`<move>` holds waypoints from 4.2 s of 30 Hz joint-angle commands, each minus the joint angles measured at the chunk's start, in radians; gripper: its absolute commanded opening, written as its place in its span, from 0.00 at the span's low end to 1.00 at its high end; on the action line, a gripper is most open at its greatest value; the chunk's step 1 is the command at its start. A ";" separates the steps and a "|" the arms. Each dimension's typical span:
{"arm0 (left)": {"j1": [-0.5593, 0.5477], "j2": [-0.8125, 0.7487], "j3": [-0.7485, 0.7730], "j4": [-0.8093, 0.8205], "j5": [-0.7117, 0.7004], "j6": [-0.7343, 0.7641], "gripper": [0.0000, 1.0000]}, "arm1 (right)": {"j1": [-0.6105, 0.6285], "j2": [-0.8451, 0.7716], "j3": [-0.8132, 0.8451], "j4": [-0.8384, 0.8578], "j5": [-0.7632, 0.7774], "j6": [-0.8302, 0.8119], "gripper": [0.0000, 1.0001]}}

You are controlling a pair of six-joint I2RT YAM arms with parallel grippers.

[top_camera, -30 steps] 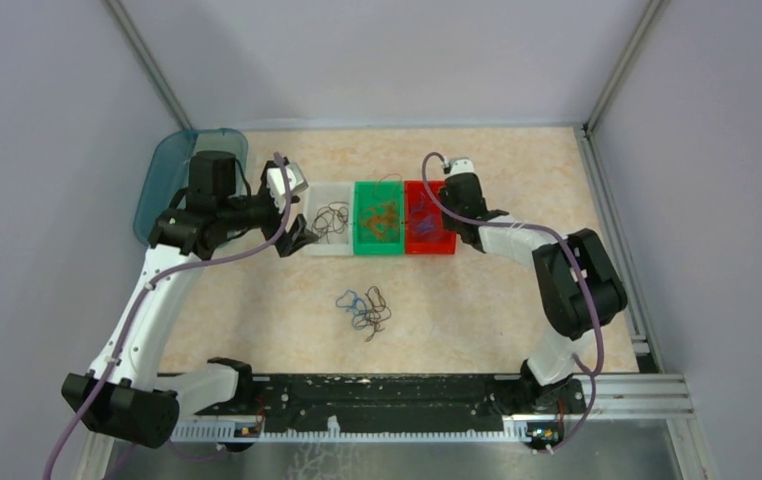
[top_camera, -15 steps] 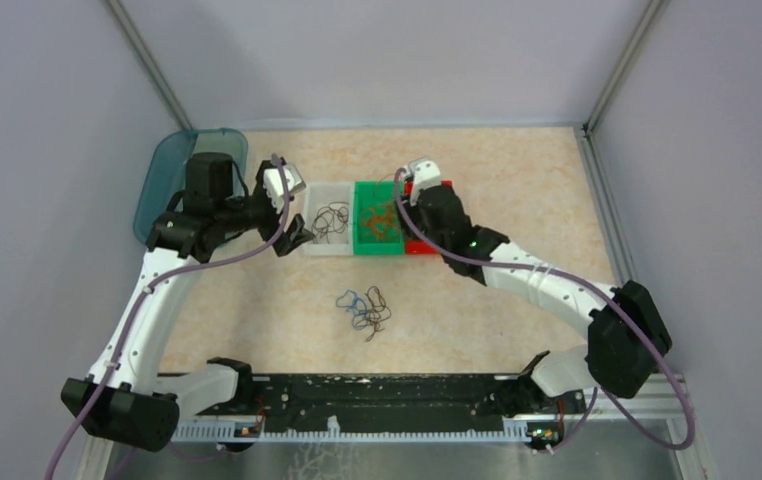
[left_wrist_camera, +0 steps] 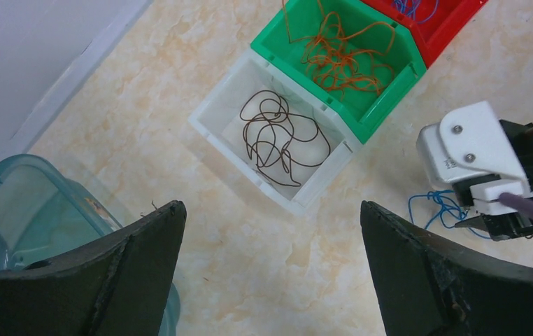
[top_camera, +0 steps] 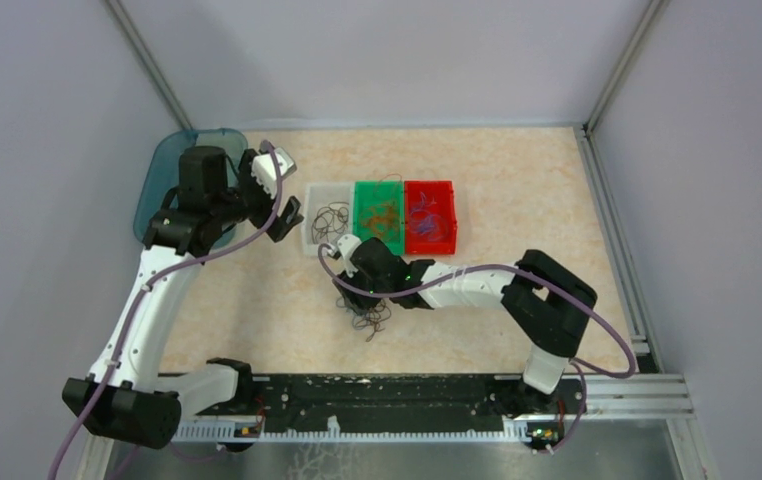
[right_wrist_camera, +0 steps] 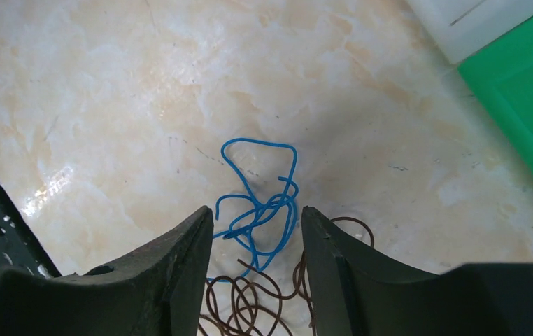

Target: Untangle the cables

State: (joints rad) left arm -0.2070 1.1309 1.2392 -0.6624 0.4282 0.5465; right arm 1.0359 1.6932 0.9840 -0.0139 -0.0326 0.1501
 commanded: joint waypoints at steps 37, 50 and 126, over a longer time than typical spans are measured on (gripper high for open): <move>0.007 -0.075 -0.016 0.046 -0.006 0.006 1.00 | 0.004 -0.171 0.190 0.165 0.040 0.070 0.00; 0.008 -0.069 -0.016 0.038 0.000 -0.012 1.00 | -0.204 -0.356 0.155 0.084 0.153 0.061 0.00; 0.000 -0.115 -0.223 -0.161 0.347 0.255 1.00 | -0.038 -0.391 -0.106 0.150 -0.059 0.177 0.09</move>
State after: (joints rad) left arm -0.2058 1.0336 0.9905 -0.8448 0.7078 0.8177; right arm 0.9882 1.3350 0.8032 0.1272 -0.0334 0.3481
